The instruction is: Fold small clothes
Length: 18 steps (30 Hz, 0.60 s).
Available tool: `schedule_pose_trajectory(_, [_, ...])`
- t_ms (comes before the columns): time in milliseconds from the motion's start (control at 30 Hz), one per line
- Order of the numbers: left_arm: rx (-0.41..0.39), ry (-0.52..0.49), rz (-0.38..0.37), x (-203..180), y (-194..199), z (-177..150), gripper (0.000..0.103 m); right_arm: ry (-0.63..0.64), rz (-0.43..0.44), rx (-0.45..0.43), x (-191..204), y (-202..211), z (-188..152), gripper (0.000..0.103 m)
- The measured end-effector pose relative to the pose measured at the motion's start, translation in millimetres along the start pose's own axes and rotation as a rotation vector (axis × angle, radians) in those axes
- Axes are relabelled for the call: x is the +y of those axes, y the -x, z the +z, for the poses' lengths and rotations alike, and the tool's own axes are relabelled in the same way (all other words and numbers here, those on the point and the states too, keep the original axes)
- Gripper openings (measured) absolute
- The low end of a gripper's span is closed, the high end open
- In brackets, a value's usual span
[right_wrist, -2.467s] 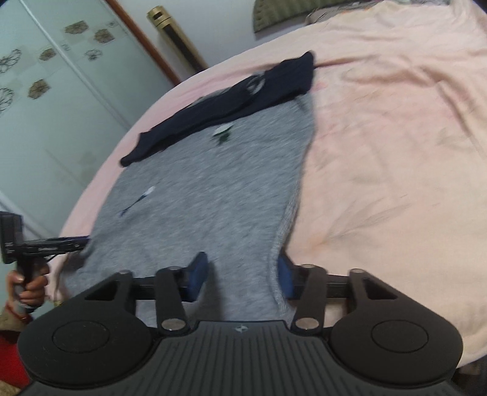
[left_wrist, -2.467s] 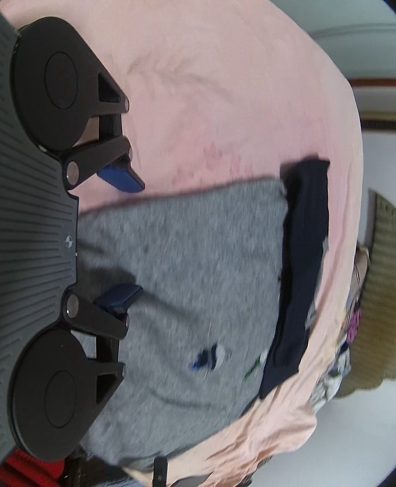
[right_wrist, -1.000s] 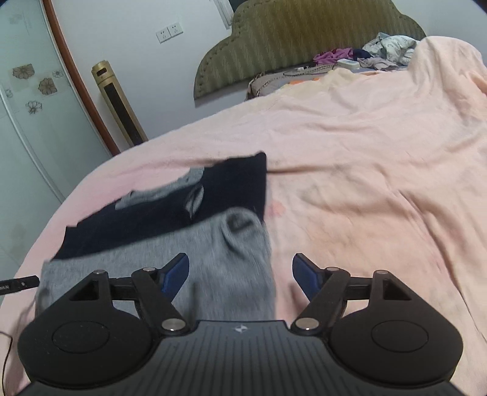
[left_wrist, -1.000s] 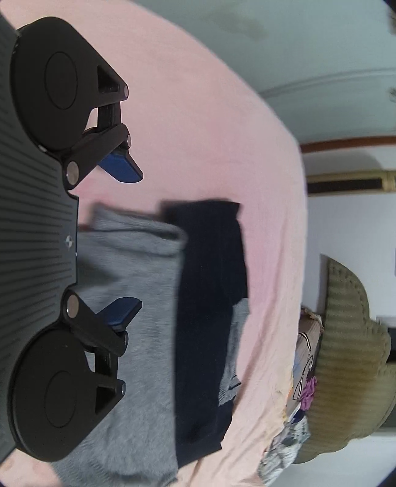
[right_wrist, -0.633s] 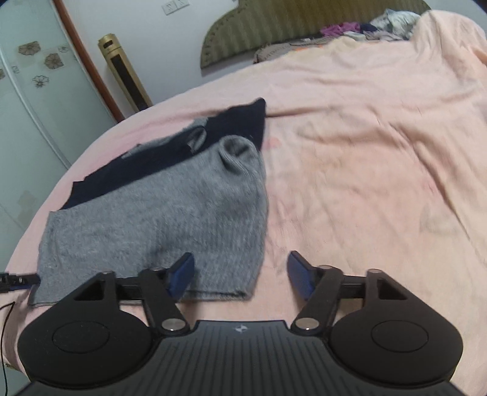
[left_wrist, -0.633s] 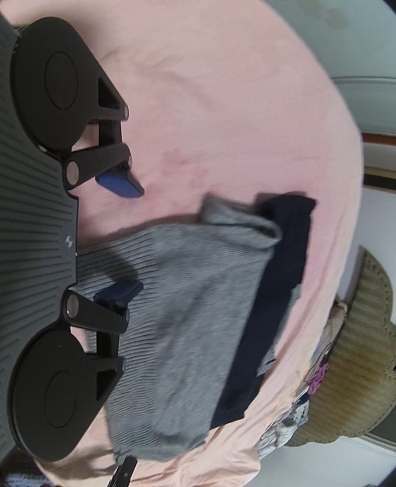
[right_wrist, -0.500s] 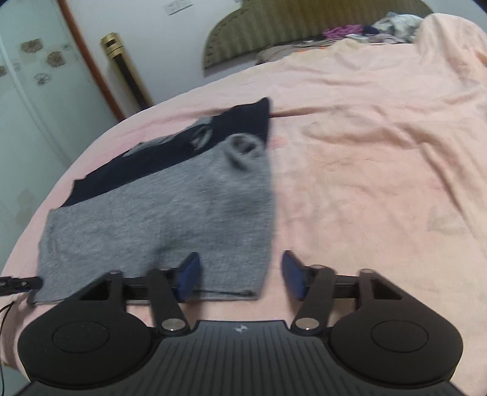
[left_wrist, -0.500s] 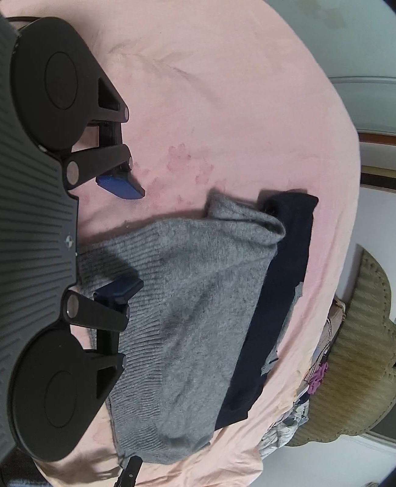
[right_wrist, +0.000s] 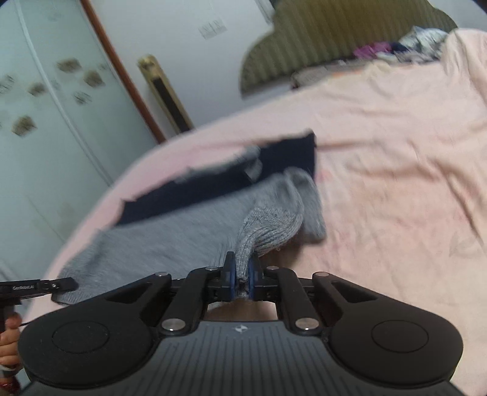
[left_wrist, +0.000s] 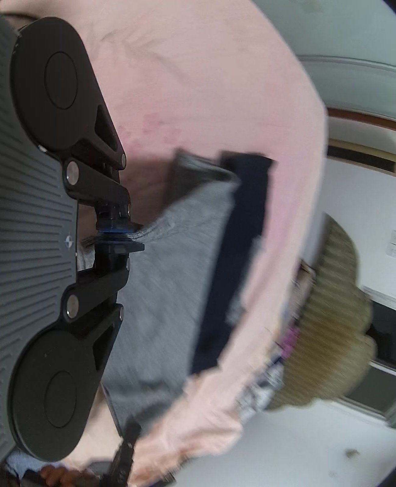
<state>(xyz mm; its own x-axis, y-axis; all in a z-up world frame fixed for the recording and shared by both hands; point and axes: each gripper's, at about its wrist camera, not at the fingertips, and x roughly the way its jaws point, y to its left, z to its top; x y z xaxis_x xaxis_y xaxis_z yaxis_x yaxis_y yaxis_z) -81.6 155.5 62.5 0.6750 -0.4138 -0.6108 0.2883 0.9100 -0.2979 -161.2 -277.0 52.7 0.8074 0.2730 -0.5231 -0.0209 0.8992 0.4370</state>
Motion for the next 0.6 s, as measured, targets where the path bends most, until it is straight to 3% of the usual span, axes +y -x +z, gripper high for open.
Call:
schedule_pose_trajectory(233, [-0.161, 0.005, -0.088, 0.9, 82.9, 15.4, 0.004, 0.031, 0.116, -0.089, 16.9, 59.9, 19.7, 0.008])
schedule_pose_trajectory(400, [-0.188, 0.010, -0.104, 2.0, 109.4, 15.1, 0.004, 0.049, 0.137, -0.106, 25.8, 83.9, 20.6, 0.008])
schedule_pose_trajectory(600, [-0.190, 0.036, -0.113, 8.9, 111.7, 17.1, 0.004, 0.008, 0.200, -0.124, 24.3, 97.4, 22.2, 0.008])
